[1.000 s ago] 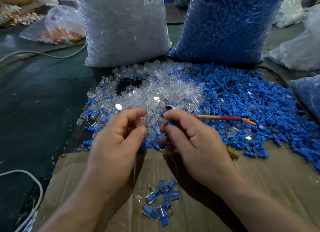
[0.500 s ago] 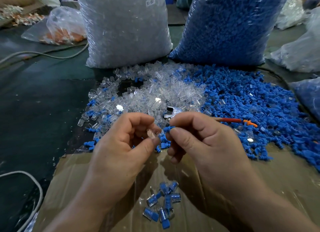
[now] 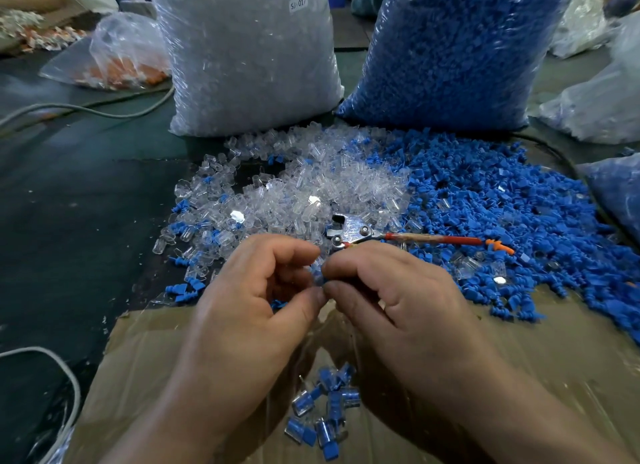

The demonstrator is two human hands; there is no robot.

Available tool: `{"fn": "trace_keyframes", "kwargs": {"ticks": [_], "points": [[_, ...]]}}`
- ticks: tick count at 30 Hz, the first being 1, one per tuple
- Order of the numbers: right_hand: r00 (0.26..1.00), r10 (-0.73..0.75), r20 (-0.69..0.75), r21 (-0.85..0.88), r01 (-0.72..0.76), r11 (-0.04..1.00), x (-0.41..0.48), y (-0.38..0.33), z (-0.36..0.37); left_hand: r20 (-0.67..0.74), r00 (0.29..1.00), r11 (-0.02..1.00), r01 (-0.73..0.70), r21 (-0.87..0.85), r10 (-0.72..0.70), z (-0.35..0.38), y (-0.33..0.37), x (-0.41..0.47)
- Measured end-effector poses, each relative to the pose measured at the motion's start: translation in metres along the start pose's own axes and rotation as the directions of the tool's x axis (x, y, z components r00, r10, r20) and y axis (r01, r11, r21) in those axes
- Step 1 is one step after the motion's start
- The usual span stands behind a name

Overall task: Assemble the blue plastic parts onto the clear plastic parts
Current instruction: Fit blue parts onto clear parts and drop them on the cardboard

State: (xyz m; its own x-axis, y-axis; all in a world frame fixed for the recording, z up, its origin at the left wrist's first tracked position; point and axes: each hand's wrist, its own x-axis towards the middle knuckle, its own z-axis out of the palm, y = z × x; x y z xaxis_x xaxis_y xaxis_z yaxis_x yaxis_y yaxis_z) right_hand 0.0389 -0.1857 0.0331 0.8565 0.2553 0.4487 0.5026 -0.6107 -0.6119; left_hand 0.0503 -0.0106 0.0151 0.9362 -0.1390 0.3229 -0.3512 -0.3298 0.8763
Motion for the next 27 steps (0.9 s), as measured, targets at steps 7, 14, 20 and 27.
{"fn": "trace_keyframes", "kwargs": {"ticks": [7,14,20,27], "points": [[0.995,-0.103,0.017,-0.117,0.104,0.988,-0.002,-0.003,0.001,0.102,0.990,0.994,0.100,-0.036,-0.096,-0.004,0.008,-0.003],[0.988,-0.137,0.076,-0.221,0.151,0.964,-0.004,-0.001,-0.001,0.045,0.978,0.977,0.204,-0.054,-0.202,0.000,0.006,-0.002],[0.996,0.088,-0.016,-0.443,-0.086,0.892,0.004,0.016,-0.017,-0.013,0.956,0.948,0.288,-0.135,-0.292,-0.003,0.000,0.002],[0.879,0.449,0.157,-0.730,-0.203,0.652,0.008,0.041,-0.029,0.035,0.925,0.807,0.348,-0.477,-0.378,-0.002,0.006,0.006]]}}
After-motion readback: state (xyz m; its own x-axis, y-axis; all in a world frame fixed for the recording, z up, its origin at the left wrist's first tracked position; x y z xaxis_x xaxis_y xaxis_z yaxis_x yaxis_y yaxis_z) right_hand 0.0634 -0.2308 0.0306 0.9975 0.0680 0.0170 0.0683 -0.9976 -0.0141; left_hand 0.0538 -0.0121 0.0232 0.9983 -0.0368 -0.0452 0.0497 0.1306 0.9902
